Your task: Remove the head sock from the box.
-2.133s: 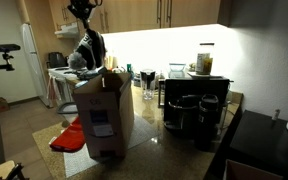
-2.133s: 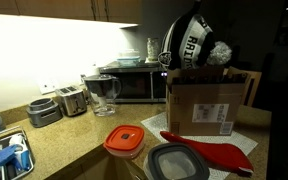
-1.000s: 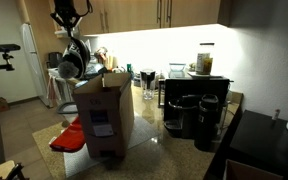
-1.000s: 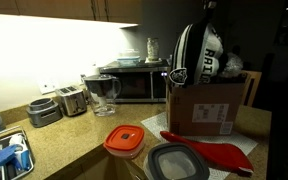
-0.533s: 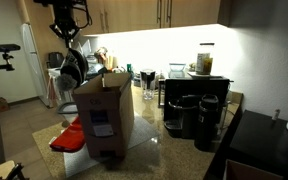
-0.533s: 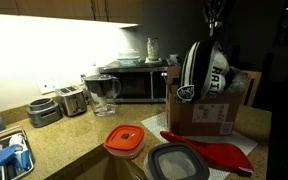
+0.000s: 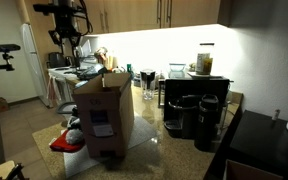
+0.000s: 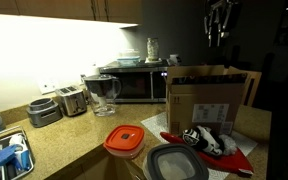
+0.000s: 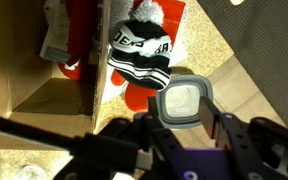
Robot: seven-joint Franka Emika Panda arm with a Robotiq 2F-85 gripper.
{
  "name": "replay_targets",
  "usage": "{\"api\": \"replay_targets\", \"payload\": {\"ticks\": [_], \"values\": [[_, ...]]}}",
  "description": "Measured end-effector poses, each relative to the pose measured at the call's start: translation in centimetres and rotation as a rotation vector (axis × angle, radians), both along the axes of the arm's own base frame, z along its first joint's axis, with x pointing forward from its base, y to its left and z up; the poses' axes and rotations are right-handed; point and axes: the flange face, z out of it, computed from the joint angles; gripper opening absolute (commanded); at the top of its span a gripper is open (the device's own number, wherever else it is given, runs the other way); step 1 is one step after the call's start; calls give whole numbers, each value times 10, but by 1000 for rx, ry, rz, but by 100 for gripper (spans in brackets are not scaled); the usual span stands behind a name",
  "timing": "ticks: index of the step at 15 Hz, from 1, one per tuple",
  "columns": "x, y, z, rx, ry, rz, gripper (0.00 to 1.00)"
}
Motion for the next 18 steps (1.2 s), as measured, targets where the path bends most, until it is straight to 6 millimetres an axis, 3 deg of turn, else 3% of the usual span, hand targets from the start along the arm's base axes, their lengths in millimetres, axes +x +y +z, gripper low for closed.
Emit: {"api": "replay_targets", "payload": {"ticks": [3,4,12,18], "values": [[3,-8,-4,-1,3,-15,97],[4,-11,-5,0,0,-22,99],[26,-60,-7,-24,-59,-184,100],[32,-79,-21,-84,-67,-330,100]]}}
